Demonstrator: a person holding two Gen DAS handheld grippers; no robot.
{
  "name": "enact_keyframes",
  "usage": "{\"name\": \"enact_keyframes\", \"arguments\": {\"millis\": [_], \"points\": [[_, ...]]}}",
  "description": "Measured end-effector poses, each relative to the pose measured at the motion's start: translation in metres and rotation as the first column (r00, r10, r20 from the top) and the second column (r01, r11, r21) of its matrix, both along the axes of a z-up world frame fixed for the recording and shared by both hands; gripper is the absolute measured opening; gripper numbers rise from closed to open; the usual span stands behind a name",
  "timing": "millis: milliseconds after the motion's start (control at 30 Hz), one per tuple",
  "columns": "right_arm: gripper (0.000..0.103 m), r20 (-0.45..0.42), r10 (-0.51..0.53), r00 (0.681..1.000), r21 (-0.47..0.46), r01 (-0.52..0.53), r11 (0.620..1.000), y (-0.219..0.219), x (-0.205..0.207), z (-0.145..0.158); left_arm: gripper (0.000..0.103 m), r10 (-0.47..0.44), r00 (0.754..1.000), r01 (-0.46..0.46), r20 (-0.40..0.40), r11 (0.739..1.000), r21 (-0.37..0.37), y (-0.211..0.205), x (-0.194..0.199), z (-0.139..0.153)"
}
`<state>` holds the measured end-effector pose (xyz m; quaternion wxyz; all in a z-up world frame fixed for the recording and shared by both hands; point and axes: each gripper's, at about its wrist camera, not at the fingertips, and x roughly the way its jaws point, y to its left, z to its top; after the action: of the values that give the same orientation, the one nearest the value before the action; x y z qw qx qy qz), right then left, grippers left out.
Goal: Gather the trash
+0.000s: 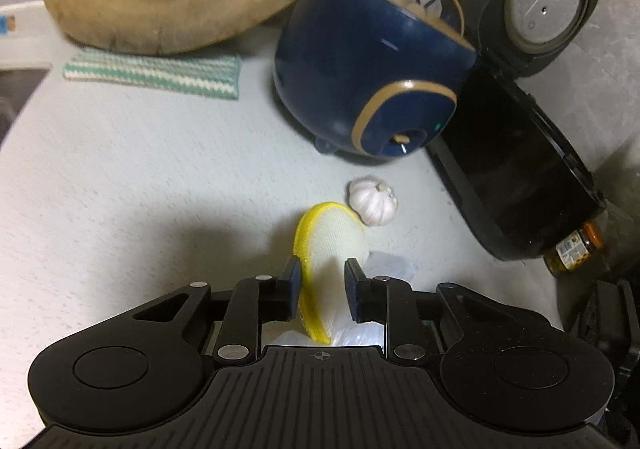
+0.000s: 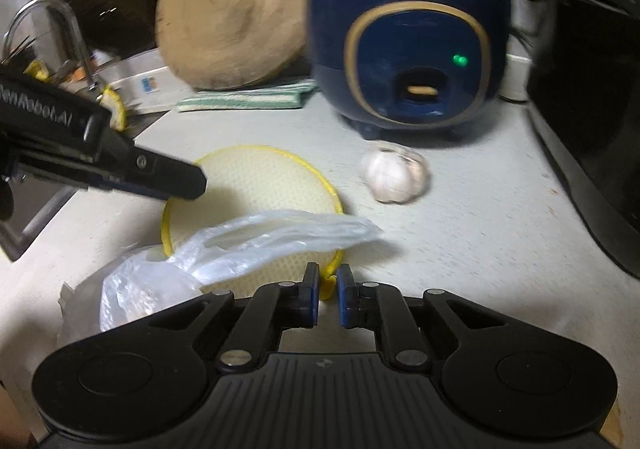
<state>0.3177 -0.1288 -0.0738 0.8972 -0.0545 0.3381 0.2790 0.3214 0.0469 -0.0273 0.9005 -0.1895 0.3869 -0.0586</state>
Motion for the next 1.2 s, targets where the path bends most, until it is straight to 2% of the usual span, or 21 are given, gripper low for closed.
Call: {"name": "enact_keyframes", "arguments": {"millis": [133, 267, 500, 733, 933, 1200], "points": [[0.012, 0.018, 0.080, 0.997, -0.013, -0.080, 0.997, 0.022, -0.001, 0.004, 0.025, 0.038, 0.999, -0.038, 0.001, 0.998, 0.041, 0.010, -0.011, 0.004], [0.012, 0.034, 0.182, 0.983, -0.032, -0.181, 0.983, 0.047, -0.003, 0.010, 0.020, 0.081, 0.997, -0.081, 0.003, 0.996, 0.028, 0.027, -0.026, 0.007], [0.012, 0.024, 0.352, 0.936, -0.050, -0.351, 0.935, 0.102, -0.007, 0.019, 0.019, 0.188, 0.982, -0.188, 0.017, 0.982, 0.034, 0.061, -0.055, 0.011], [0.012, 0.006, 0.474, 0.880, -0.039, -0.474, 0.880, 0.150, -0.020, 0.021, 0.016, 0.321, 0.947, -0.321, 0.011, 0.944, 0.074, 0.093, -0.085, 0.013], [0.012, 0.004, 0.515, 0.857, -0.047, -0.514, 0.856, 0.167, -0.027, 0.022, 0.015, 0.378, 0.926, -0.377, -0.013, 0.925, 0.055, 0.105, -0.097, 0.007], [0.012, 0.052, 0.486, 0.873, -0.055, -0.483, 0.874, 0.144, -0.034, 0.034, 0.011, 0.392, 0.920, -0.391, 0.017, 0.914, 0.104, 0.101, -0.098, 0.008]]}}
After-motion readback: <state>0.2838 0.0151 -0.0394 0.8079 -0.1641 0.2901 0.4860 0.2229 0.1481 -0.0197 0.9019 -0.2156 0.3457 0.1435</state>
